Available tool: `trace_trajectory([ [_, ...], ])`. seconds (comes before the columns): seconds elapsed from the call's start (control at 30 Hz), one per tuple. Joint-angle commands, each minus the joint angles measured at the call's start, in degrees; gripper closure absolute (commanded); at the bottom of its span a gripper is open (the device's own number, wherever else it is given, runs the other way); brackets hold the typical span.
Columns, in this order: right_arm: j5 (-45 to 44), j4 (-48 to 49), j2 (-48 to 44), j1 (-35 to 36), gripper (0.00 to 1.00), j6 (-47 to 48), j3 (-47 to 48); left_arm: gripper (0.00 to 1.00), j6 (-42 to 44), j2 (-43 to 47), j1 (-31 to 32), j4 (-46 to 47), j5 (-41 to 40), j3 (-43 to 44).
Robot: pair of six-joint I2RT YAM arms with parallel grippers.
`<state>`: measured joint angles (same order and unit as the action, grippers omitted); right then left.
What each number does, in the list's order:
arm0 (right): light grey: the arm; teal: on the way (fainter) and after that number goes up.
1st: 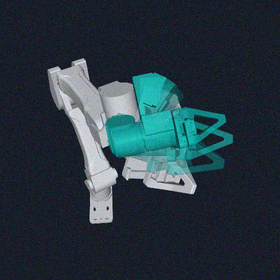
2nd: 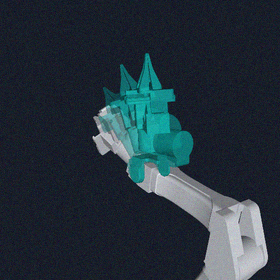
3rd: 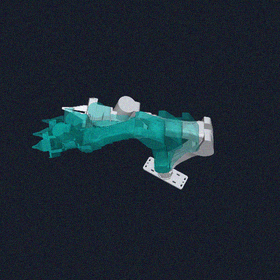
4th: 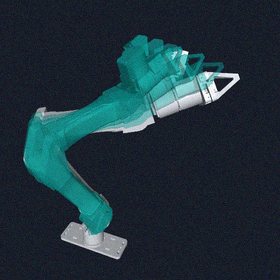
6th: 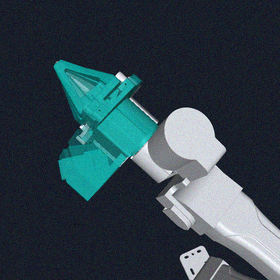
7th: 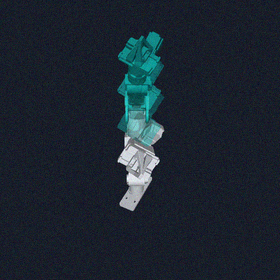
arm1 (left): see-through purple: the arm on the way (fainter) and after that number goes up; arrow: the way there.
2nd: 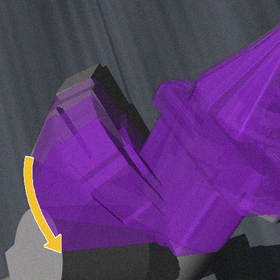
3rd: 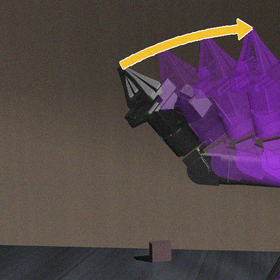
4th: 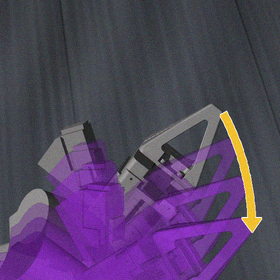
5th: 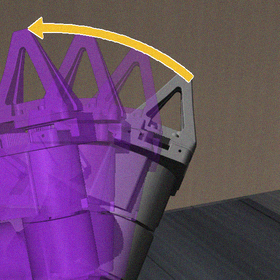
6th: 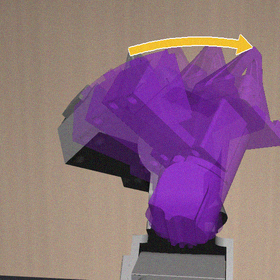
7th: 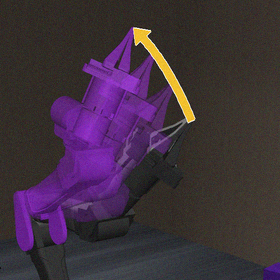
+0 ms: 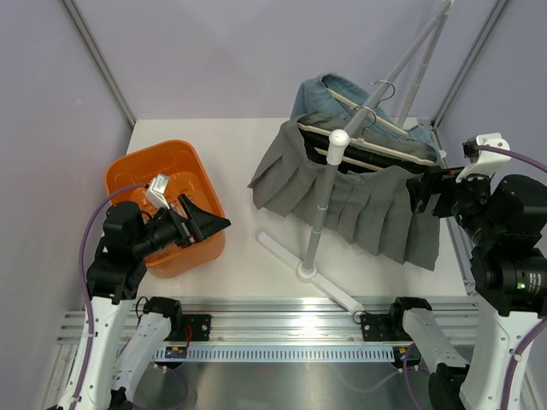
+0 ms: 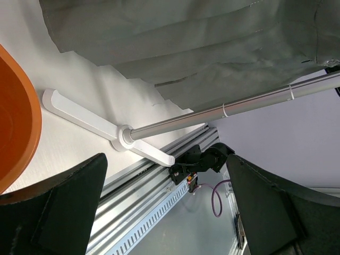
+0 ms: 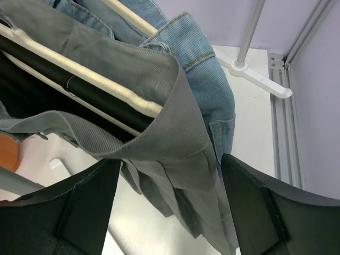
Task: Remove the skirt from the hanger
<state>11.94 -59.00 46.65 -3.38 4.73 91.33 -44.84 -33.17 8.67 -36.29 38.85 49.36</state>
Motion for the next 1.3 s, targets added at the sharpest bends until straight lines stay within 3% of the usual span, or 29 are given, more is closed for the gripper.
trace_trajectory([
  [0.0, 4.5, 5.9, 1.1, -0.1, 0.16, 3.1, -2.1, 0.01, 1.2, -0.4, 0.1, 2.6, 1.8, -0.3],
  [0.23, 12.6, 9.0, -0.1, -0.1, 0.20, 2.4, -4.4, 0.01, 1.6, -0.1, 0.2, 2.9, 2.2, -2.1],
  [0.43, 20.2, 9.0, -0.4, 0.0, 0.32, 2.1, -5.7, 0.01, 2.1, -0.1, 0.2, 2.0, 2.2, -1.4],
  [0.8, 26.6, 10.6, -1.7, -0.1, 0.53, 4.4, -9.5, 0.01, 1.7, 0.0, 0.2, 2.0, 2.1, -1.6],
  [1.07, 30.9, 11.2, 1.2, -0.1, 0.53, 5.6, -9.4, 0.01, 1.2, -0.1, 0.1, 2.4, 2.0, -1.9],
  [1.27, 32.3, 12.2, 2.6, -0.1, 0.78, 6.6, -9.2, 0.01, 1.2, -0.5, 0.1, 2.5, 2.3, -2.0],
])
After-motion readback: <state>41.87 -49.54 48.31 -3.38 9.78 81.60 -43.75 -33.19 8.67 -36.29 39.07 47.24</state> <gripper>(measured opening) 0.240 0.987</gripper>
